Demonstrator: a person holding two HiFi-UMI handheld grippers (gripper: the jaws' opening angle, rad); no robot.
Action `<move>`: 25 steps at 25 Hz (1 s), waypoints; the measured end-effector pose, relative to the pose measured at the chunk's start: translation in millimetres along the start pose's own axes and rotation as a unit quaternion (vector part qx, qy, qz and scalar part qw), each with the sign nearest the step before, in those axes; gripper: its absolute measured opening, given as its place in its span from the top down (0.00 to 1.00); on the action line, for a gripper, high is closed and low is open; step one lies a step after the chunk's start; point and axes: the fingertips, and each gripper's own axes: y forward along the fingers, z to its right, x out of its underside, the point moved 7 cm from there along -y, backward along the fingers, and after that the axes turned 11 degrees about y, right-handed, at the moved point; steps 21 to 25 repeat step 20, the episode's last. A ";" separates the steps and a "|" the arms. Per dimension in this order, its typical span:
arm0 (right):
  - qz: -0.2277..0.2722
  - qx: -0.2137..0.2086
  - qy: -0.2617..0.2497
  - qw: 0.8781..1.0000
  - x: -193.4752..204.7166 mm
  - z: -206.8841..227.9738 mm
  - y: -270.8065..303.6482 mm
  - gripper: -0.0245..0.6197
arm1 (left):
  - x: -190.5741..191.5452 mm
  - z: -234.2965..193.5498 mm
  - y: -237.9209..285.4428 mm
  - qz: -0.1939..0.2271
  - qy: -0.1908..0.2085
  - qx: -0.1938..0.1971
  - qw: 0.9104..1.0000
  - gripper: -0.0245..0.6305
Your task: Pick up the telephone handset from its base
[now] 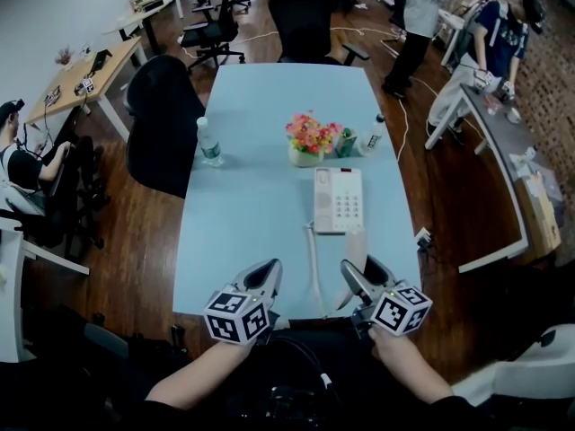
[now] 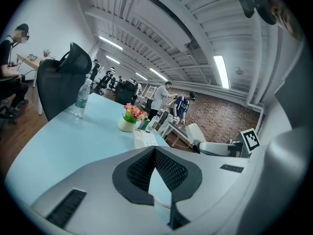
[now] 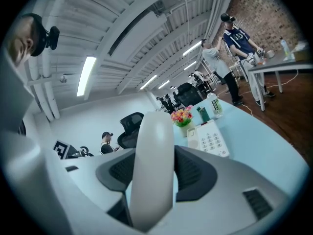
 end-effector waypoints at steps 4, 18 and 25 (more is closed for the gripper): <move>-0.006 -0.003 0.002 1.000 6.1 -1.5 -1.6 0.58 | 7.0 10.0 1.2 -0.014 0.010 0.017 1.000 0.96; -0.009 -0.004 0.006 1.000 8.1 0.6 2.8 0.58 | -0.3 0.8 2.0 -0.005 0.007 0.006 1.000 0.96; -0.009 -0.005 0.005 1.000 7.8 -0.7 3.6 0.58 | -0.3 -0.5 2.2 -0.004 0.005 0.004 1.000 0.96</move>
